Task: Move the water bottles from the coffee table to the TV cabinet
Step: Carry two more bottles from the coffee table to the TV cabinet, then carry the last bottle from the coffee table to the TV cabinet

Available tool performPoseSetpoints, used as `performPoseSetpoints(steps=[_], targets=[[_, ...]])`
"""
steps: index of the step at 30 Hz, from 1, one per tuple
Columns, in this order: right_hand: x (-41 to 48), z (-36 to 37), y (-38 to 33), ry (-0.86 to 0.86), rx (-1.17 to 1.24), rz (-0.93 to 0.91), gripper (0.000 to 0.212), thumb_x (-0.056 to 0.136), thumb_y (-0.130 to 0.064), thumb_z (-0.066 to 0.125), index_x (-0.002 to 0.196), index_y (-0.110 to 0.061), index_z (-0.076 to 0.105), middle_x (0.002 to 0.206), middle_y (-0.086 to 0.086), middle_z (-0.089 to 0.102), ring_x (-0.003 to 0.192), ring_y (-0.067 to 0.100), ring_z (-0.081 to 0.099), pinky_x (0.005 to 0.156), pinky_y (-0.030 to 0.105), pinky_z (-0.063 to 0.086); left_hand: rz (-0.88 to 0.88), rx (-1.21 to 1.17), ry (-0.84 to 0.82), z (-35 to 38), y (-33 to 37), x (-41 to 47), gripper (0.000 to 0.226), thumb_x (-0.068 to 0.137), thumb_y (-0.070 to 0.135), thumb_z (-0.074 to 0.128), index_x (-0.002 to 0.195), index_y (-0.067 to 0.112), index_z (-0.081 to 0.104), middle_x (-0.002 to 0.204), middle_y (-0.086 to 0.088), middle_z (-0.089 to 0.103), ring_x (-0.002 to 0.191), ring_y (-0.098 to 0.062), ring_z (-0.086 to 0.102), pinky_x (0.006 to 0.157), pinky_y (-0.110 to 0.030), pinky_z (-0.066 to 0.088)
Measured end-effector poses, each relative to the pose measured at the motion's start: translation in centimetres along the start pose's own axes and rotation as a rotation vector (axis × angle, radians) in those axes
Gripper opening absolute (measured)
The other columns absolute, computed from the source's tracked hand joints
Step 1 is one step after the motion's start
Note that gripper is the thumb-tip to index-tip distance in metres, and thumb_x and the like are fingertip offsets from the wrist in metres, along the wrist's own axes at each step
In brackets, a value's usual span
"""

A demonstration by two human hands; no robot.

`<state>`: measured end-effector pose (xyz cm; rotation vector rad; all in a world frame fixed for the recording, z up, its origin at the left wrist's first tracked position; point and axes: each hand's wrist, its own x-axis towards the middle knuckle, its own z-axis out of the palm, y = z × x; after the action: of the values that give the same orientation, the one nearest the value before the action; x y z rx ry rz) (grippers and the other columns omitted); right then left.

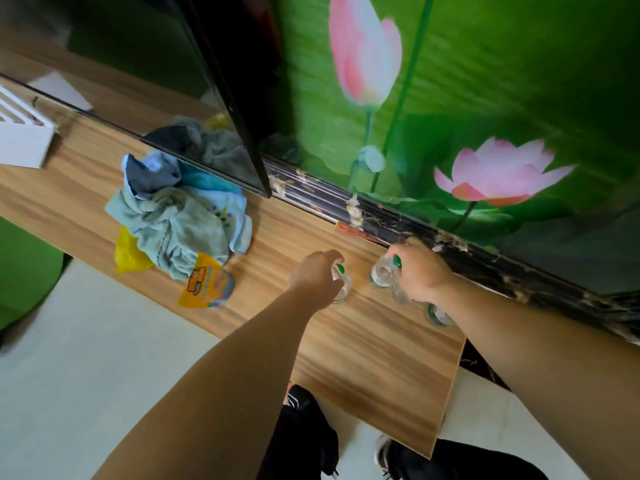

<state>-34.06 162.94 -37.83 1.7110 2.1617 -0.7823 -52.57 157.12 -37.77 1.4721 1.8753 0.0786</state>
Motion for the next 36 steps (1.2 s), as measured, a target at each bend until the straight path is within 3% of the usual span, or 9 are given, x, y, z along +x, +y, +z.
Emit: performPoseSetpoints(steps=[4, 12, 16, 19, 22, 27, 31, 36], targets=[[-0.3, -1.2, -0.2, 0.022, -0.041, -0.009, 0.047, 0.084, 0.0, 0.052, 0.126, -0.02, 0.053, 0.129, 0.009, 0.048, 0.111, 0.034, 0.057, 0.091, 0.046, 0.05, -0.026, -0.031, -0.046, 0.3, 0.1, -0.8, 0.048, 0.085, 0.014, 0.062, 0.131, 0.025, 0.054, 0.129, -0.007, 0.06, 0.107, -0.025, 0.062, 0.088, -0.034, 0.052], [-5.0, -7.9, -2.2, 0.065, -0.128, -0.092, 0.063, 0.087, -0.019, 0.062, 0.145, -0.019, 0.035, 0.141, 0.007, 0.045, 0.125, 0.028, 0.052, 0.099, 0.043, 0.048, -0.068, -0.056, 0.008, -3.9, 3.2, -5.4, 0.048, 0.094, 0.034, 0.055, 0.14, 0.023, 0.045, 0.134, -0.008, 0.057, 0.116, -0.026, 0.058, 0.094, -0.034, 0.046], [-7.8, -12.2, -3.8, 0.1, -0.158, -0.203, 0.061, 0.091, -0.022, 0.059, 0.145, -0.015, 0.033, 0.139, 0.012, 0.048, 0.121, 0.028, 0.055, 0.099, 0.042, 0.05, -0.085, -0.126, 0.147, -6.7, 5.7, -9.3, 0.05, 0.096, 0.042, 0.05, 0.141, 0.022, 0.044, 0.141, -0.009, 0.052, 0.125, -0.027, 0.053, 0.1, -0.036, 0.044], [-10.4, -14.4, -5.9, 0.121, -0.146, -0.338, 0.053, 0.091, -0.019, 0.056, 0.141, -0.016, 0.039, 0.135, 0.012, 0.05, 0.115, 0.028, 0.057, 0.094, 0.042, 0.052, -0.187, -0.189, 0.315, -8.3, 7.4, -13.3, 0.054, 0.096, 0.051, 0.043, 0.144, 0.028, 0.039, 0.137, -0.007, 0.056, 0.12, -0.03, 0.056, 0.093, -0.038, 0.047], [-14.1, -14.8, -8.3, 0.138, -0.106, -0.497, 0.045, 0.092, -0.028, 0.05, 0.135, -0.02, 0.042, 0.133, 0.01, 0.05, 0.115, 0.031, 0.057, 0.092, 0.045, 0.05, -0.267, -0.274, 0.479, -8.8, 9.0, -17.8, 0.055, 0.095, 0.056, 0.039, 0.143, 0.027, 0.041, 0.143, -0.006, 0.052, 0.128, -0.027, 0.05, 0.101, -0.039, 0.044], [-20.8, -15.3, -10.9, 0.136, -0.05, -0.72, 0.042, 0.091, -0.043, 0.048, 0.125, -0.021, 0.05, 0.125, 0.012, 0.053, 0.116, 0.036, 0.054, 0.092, 0.044, 0.047, -0.437, -0.306, 0.667, -8.5, 9.9, -27.7, 0.054, 0.094, 0.055, 0.041, 0.138, 0.025, 0.048, 0.143, -0.008, 0.051, 0.129, -0.03, 0.049, 0.104, -0.041, 0.042], [-26.0, -14.8, -12.9, 0.106, -0.103, -0.834, 0.047, 0.09, -0.037, 0.052, 0.132, -0.019, 0.046, 0.131, 0.013, 0.049, 0.118, 0.036, 0.052, 0.094, 0.041, 0.045, -0.575, -0.342, 0.755, -7.9, 9.6, -36.4, 0.05, 0.096, 0.05, 0.043, 0.136, 0.022, 0.049, 0.139, -0.012, 0.052, 0.126, -0.03, 0.05, 0.103, -0.036, 0.04], [-34.6, -12.2, -16.9, 0.068, -0.206, -1.042, 0.042, 0.089, -0.033, 0.053, 0.128, -0.017, 0.052, 0.131, 0.012, 0.052, 0.12, 0.032, 0.052, 0.095, 0.04, 0.043, -0.747, -0.373, 0.895, -4.8, 8.7, -48.7, 0.045, 0.094, 0.045, 0.049, 0.133, 0.022, 0.05, 0.14, -0.005, 0.047, 0.124, -0.025, 0.051, 0.1, -0.037, 0.044]])
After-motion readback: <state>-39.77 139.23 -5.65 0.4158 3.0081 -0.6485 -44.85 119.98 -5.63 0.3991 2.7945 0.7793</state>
